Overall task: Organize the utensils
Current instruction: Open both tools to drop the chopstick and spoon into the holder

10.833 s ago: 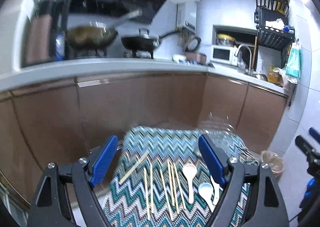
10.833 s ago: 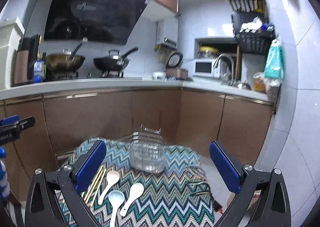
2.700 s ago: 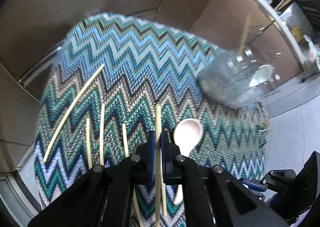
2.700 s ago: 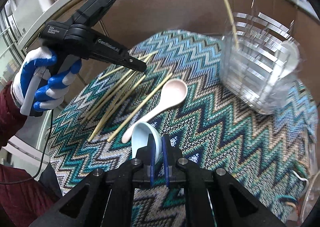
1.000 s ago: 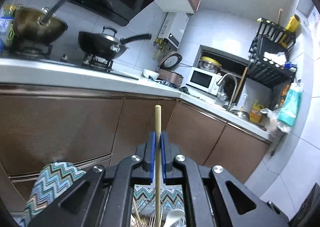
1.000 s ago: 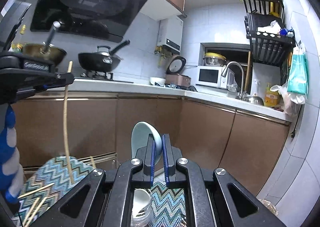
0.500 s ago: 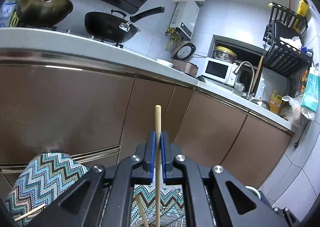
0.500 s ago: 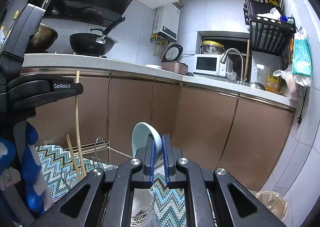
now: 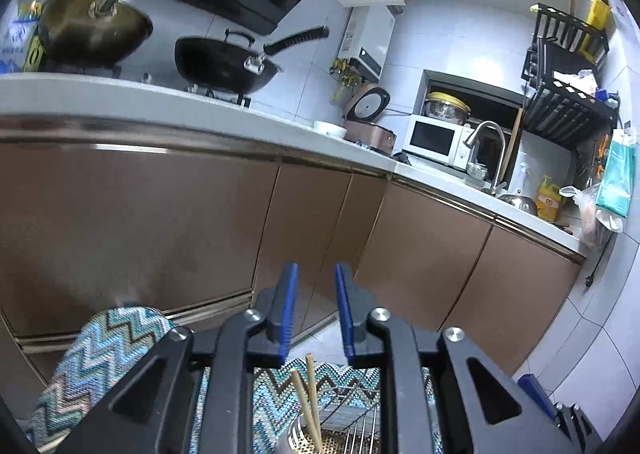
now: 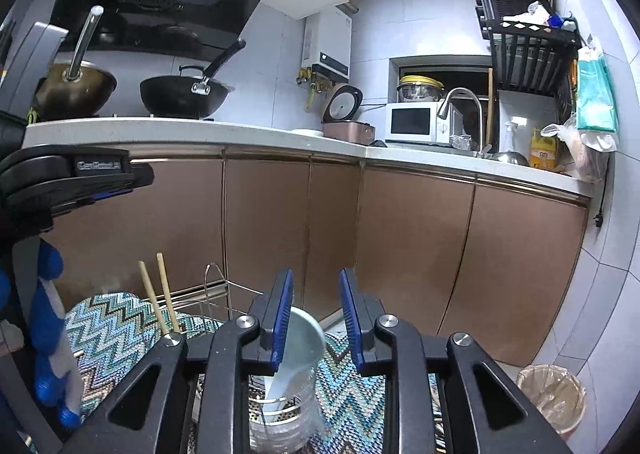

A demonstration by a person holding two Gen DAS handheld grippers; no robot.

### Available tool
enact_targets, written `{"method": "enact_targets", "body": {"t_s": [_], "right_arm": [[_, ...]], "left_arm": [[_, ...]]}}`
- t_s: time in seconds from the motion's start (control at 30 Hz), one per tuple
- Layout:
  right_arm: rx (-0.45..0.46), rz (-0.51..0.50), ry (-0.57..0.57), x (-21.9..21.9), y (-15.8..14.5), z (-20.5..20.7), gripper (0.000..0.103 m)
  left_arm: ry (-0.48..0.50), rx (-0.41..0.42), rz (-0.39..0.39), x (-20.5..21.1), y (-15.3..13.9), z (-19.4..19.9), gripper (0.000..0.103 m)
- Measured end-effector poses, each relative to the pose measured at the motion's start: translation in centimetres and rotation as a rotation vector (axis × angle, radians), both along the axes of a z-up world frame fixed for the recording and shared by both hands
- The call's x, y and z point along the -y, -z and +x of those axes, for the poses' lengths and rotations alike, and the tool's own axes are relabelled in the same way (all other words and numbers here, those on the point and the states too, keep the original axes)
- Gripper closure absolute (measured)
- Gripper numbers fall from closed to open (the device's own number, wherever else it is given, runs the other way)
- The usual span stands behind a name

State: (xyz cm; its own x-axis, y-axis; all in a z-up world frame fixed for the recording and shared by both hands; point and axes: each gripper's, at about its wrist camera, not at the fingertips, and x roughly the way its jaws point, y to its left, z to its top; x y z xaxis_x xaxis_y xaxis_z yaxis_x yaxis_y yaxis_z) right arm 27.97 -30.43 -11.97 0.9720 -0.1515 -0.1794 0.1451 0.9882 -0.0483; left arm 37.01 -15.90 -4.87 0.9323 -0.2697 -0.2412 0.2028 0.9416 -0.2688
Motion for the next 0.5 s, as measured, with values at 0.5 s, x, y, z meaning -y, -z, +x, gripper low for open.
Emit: {"method": "enact_targets", "body": {"t_s": [0.5], "right_arm": [[0.086, 0.015, 0.010, 0.1, -7.2, -12.6, 0.074]], "left_arm": [[-0.053, 0.146, 0.125, -7.1, -9.2, -13.7, 0.060]]}}
